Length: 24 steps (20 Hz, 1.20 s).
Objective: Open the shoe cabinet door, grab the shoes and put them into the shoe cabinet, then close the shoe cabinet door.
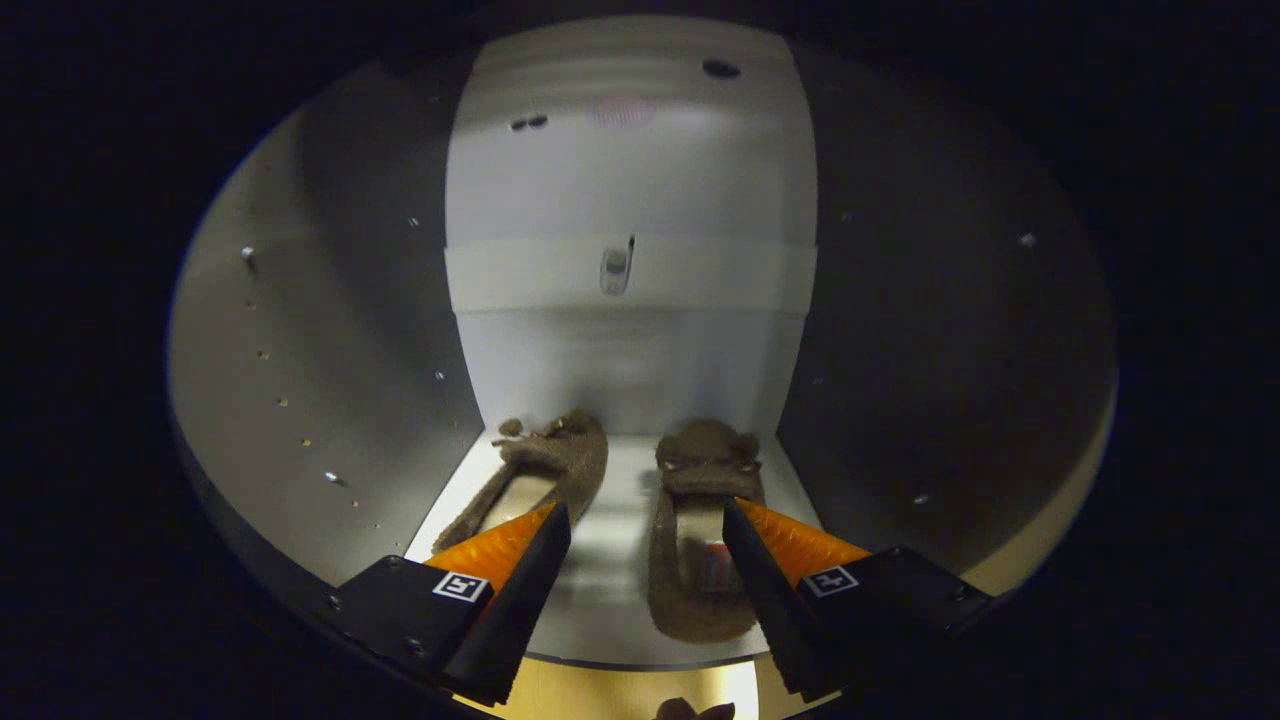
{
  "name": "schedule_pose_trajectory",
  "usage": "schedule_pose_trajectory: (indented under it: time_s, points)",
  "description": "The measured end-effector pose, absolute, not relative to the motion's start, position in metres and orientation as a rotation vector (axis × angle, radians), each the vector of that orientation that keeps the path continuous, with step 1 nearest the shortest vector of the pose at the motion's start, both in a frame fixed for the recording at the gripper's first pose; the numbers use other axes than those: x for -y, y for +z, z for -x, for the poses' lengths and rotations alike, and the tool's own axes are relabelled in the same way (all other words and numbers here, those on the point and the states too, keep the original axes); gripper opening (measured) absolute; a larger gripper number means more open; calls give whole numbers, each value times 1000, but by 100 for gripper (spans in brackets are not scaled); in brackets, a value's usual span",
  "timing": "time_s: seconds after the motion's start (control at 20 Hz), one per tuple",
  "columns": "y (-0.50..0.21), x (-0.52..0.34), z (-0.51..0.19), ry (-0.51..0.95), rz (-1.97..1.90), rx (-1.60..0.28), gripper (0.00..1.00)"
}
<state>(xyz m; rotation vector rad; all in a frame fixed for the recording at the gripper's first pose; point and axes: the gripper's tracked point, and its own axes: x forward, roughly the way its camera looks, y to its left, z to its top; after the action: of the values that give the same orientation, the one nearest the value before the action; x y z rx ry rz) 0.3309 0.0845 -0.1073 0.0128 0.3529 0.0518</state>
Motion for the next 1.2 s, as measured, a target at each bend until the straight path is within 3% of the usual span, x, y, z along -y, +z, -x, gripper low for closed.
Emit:
schedule_pose_trajectory:
  time_s: [0.45, 0.95, 1.2]
  points:
    - [8, -72, -184, 7, -17, 29, 97]
    - [57, -65, 32, 168, -24, 136, 98]
    - [73, -5, 92, 128, 11, 173, 97]
